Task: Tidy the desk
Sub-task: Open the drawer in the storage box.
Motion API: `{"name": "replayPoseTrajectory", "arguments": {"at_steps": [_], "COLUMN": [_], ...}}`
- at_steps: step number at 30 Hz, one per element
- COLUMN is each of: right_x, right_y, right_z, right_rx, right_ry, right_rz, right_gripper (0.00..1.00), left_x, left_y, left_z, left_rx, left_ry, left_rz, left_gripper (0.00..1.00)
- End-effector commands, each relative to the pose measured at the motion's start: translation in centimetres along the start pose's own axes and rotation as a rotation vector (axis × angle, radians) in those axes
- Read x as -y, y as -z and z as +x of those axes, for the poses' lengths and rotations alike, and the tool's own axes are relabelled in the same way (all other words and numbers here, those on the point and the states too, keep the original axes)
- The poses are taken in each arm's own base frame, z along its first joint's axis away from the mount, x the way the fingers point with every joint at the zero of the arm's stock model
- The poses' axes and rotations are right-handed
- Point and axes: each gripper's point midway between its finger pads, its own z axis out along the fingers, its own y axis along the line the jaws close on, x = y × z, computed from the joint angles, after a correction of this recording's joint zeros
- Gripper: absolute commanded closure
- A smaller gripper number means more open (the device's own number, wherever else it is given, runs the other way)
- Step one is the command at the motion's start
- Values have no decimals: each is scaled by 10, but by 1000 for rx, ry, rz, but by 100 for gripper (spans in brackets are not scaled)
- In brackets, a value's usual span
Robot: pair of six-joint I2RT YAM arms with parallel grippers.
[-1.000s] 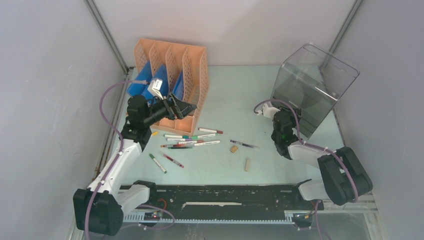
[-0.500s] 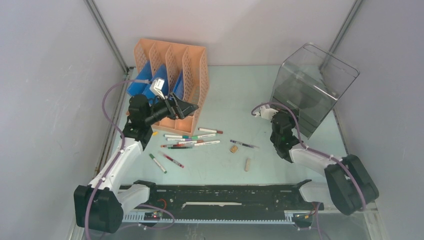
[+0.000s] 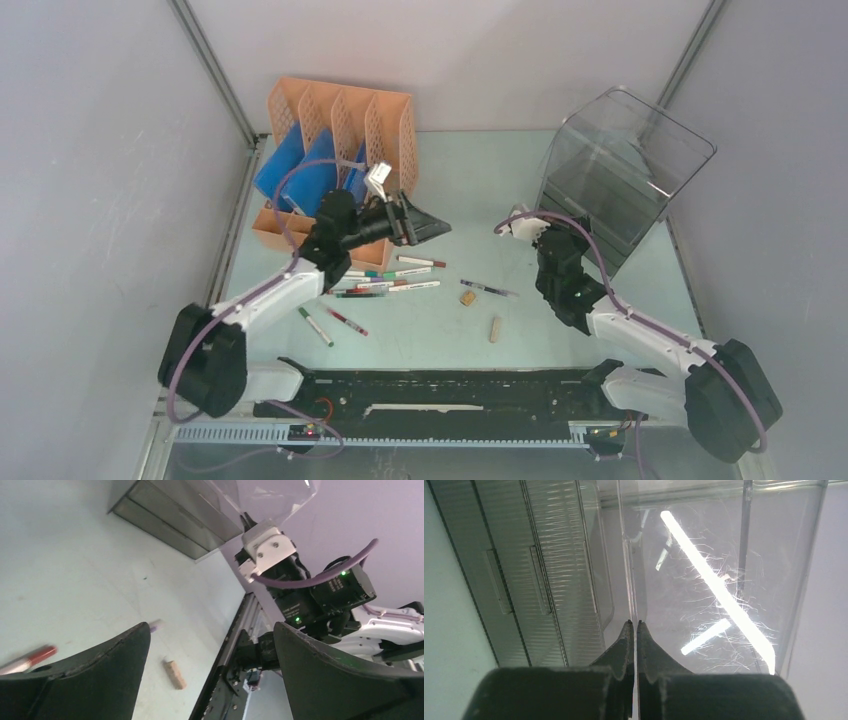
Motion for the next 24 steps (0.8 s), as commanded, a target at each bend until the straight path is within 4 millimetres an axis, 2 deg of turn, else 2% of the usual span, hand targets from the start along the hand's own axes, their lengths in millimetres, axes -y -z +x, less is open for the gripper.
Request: {"name": "replayPoseTrajectory", "arguments": {"at_steps": [1, 6, 15, 19, 24], "right_x": [9, 9, 12, 16, 21], "right_y": [5, 6, 9, 12, 16], "right_z": [-12, -15, -21, -23, -23], "right_rx": [42, 58, 83, 95, 106], "right_ry": [-78, -81, -83, -88, -94], "right_rz": [0, -1, 8, 14, 22], "right_gripper": [100, 100, 100, 100, 100], "left_x": [34, 26, 16, 17, 4], "left_y": [-41, -92, -157, -184, -211], "left_z": [-29, -28, -60, -54, -45], "left_rx": [127, 179, 322, 320, 337], "left_ry": [75, 244, 391, 446, 530], "left_rz": [143, 231, 320, 332, 304], "left_gripper": [0, 0, 0, 0, 0]}}
